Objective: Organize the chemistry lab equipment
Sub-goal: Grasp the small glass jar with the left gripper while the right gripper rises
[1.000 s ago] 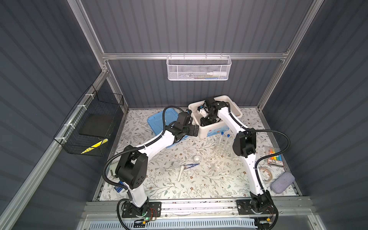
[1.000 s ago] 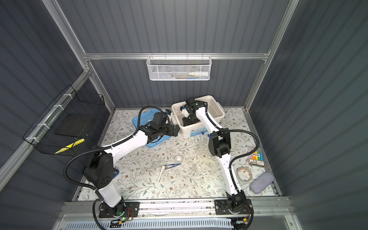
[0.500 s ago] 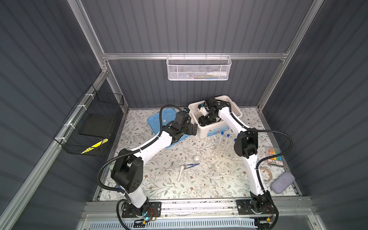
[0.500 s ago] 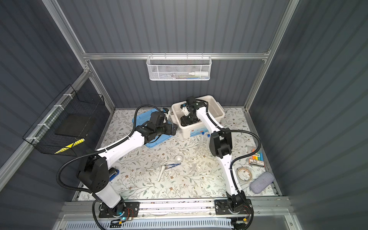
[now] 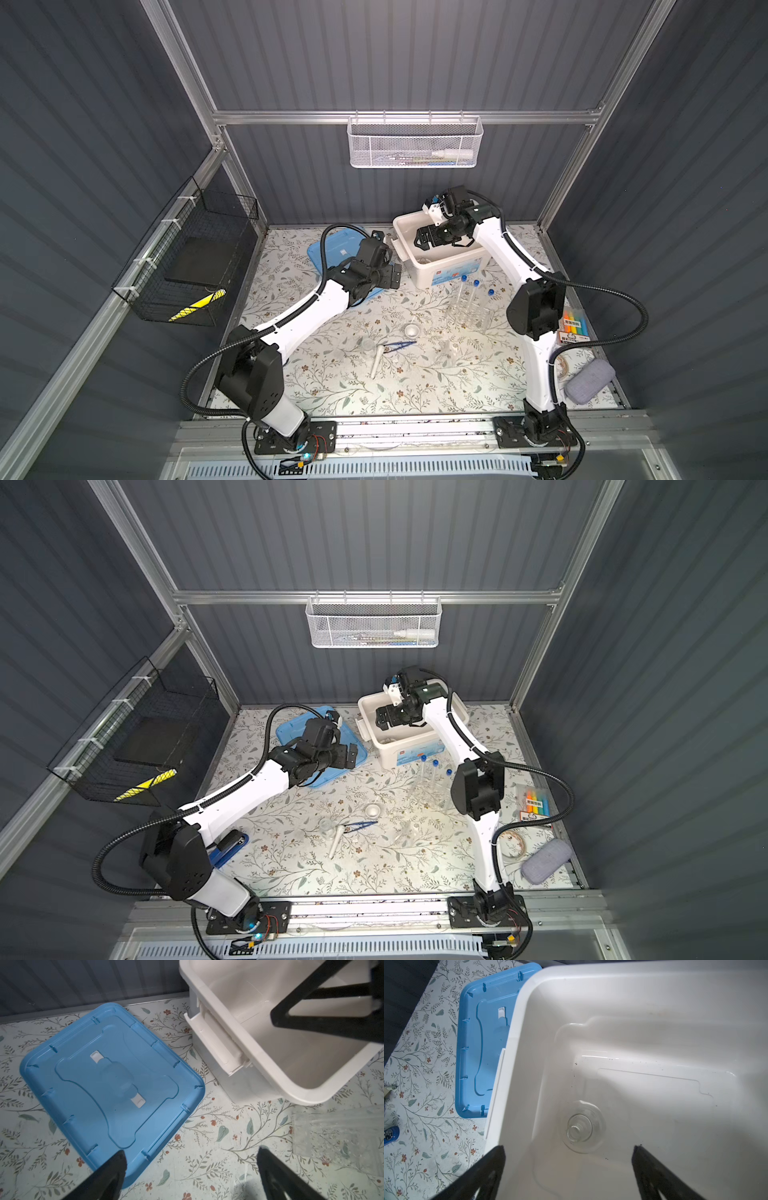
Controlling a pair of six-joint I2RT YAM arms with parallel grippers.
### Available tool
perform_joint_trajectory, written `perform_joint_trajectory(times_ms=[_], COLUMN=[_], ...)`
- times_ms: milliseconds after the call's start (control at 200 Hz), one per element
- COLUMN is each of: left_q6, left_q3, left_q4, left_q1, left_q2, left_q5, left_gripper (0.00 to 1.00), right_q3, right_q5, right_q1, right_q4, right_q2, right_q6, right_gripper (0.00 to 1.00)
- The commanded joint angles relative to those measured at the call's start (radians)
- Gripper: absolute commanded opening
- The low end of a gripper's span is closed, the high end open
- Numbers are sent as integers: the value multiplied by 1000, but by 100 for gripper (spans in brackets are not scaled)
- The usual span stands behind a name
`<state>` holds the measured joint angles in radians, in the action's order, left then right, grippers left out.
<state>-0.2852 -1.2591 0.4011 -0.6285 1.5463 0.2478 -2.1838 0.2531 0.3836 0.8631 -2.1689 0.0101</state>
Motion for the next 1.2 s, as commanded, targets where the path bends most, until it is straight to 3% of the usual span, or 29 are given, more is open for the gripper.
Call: perform_joint_trajectory(times_ms=[0,215,385,815,1196], left_q6=[-58,-173,-289,-497,-508], left_q3=[31,65,81,184,234], left_q4=[134,291,399,533,460], left_q1=[-9,-90,-159,-235,-237], left_q2=[-53,-107,-112,-148,-114], left_q5=[53,181,215,152,84], left_gripper=[100,100,100,99,91], right_q3=[60,172,234,423,470], right_q5=[-11,-23,-50,-59,-65], right_q1=[-8,-21,-37,-107,-126], right_q4=[-57,-113,-143,-256,-264], right_q2=[68,157,212,366,392], right_q6=[21,35,52,86,95], right_gripper=[99,99,99,99,99])
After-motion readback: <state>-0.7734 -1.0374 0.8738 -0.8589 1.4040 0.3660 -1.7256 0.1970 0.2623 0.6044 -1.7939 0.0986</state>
